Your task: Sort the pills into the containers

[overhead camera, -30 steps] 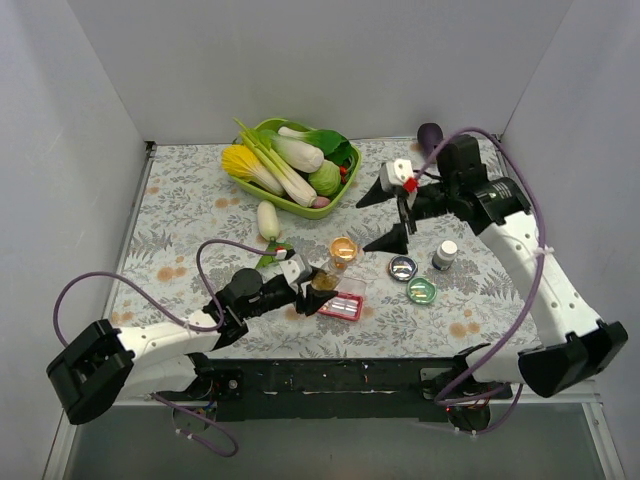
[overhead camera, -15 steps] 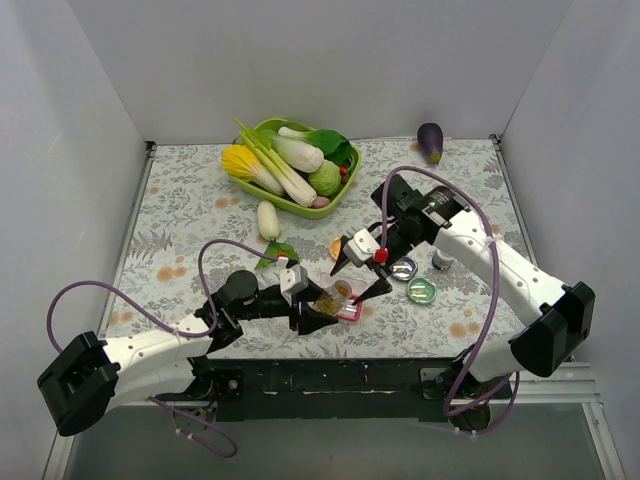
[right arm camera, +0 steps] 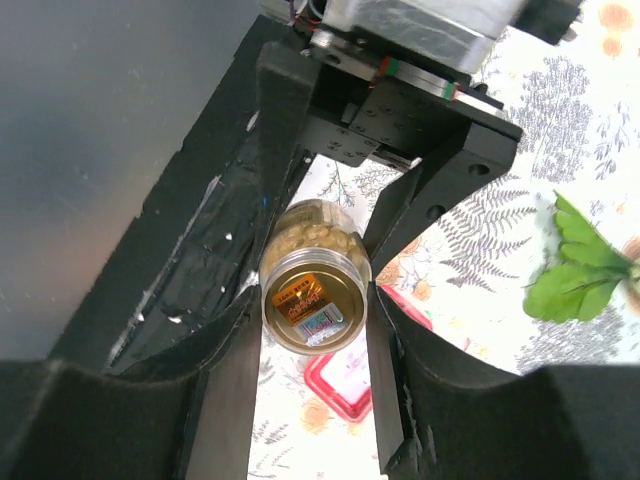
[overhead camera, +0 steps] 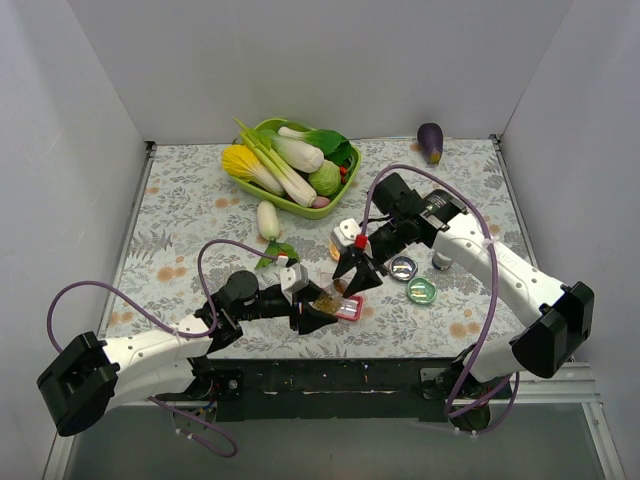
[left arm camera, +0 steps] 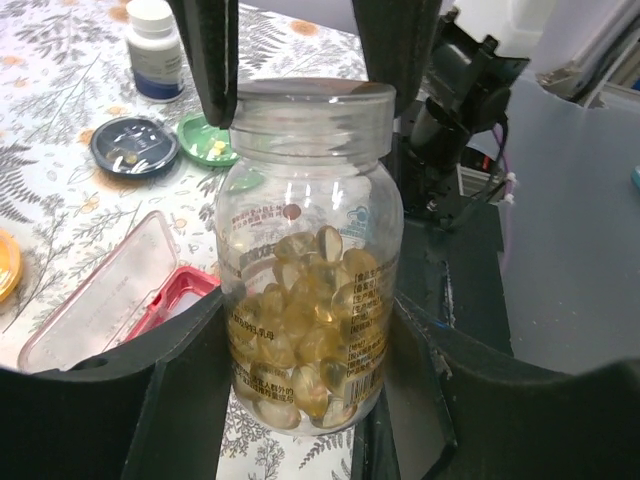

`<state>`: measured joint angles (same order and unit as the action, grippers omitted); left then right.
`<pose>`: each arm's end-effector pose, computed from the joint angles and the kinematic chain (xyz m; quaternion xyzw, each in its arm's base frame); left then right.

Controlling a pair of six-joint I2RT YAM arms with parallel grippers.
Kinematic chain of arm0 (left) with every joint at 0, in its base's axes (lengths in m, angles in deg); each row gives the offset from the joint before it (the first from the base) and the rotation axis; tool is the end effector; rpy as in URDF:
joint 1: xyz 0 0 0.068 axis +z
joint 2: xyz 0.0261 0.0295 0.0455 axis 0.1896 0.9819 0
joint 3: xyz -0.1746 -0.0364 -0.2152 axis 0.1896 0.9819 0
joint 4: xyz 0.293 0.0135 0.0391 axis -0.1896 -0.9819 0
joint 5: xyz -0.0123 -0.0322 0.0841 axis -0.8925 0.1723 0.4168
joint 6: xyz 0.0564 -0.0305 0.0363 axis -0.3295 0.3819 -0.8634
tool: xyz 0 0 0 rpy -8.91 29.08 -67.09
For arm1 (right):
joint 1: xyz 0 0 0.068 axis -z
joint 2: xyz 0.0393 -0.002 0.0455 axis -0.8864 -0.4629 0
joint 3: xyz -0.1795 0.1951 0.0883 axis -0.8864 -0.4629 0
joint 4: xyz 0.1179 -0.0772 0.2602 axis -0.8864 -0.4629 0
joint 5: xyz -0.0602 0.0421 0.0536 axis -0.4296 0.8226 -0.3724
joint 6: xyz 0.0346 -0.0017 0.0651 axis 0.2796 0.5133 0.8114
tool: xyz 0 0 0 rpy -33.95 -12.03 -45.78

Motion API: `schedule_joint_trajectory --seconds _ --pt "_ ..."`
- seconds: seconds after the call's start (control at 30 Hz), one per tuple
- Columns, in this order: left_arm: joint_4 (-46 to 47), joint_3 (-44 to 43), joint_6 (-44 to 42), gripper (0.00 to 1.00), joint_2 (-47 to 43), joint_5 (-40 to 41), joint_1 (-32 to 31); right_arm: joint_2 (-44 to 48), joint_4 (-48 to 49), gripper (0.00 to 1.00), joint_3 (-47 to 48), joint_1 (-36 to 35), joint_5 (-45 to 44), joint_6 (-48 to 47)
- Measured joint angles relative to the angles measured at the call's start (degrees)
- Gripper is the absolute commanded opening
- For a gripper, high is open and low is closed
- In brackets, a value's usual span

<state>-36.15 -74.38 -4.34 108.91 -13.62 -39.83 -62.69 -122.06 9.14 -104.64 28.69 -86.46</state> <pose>0.1345 -0.2162 0.1978 0.2172 0.7016 -0.6176 0.2814 0.1951 0.2473 0.3412 -0.7615 0.3994 0.4146 0.2979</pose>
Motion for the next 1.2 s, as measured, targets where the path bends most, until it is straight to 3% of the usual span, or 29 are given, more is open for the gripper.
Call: schedule_joint_trajectory --seconds 0.1,0.23,0.27,0.3,0.37,0.4,0.47,0.53,0.67,0.83,1.0,1.13,1.2 --pt "-0.72 0.00 0.63 0.00 -0.09 3.13 -0.09 0.33 6.71 0.04 -1.70 0.42 -1.44 12.24" --pt "-1.38 0.00 0.92 0.00 0.66 12.15 -0.11 0.79 21.42 0.05 -6.32 2.95 -6.05 37.92" --pt "-1.42 -0.13 1.09 0.00 1.38 14.51 -0.15 0.68 24.63 0.10 -7.56 3.74 -7.37 43.39" --pt "-1.46 -0.44 1.29 0.00 2.29 16.55 -0.22 0.48 27.12 0.31 -8.48 4.44 -8.39 47.80" --pt "-1.33 -1.73 1.60 0.00 4.83 20.46 -0.26 -0.28 31.32 0.54 -9.77 6.12 -9.31 55.39" --pt "-1.27 -2.23 1.66 0.00 5.66 21.57 -0.24 -0.66 33.03 0.76 -10.12 6.95 -9.27 58.03" --pt "-0.28 -3.10 1.51 0.00 7.02 23.91 -0.24 -1.01 34.80 0.90 -10.23 8.31 -8.74 61.75" --pt "1.46 -3.41 1.18 0.00 7.19 25.00 -0.22 -0.87 35.21 0.93 -10.12 9.62 -6.75 62.07" --pt "0.74 -3.65 0.31 0.00 5.70 22.91 0.02 -0.42 31.08 0.96 -6.43 13.35 1.09 52.89" --pt "-4.74 -3.65 -0.48 0.00 1.01 15.54 0.04 3.10 20.13 0.97 -1.66 15.89 9.75 27.47" --pt "-8.63 -3.91 -1.09 0.00 -3.32 5.99 0.15 5.53 7.19 0.94 -1.66 12.22 11.72 2.54" --pt "-11.02 -4.72 -1.33 0.00 -3.63 0.44 0.31 3.08 -1.36 0.88 -1.66 7.45 10.93 -9.73" --pt "-11.41 -4.74 -1.31 0.00 -3.58 -0.96 0.42 1.90 -3.67 0.80 -1.66 6.03 10.49 -12.46"
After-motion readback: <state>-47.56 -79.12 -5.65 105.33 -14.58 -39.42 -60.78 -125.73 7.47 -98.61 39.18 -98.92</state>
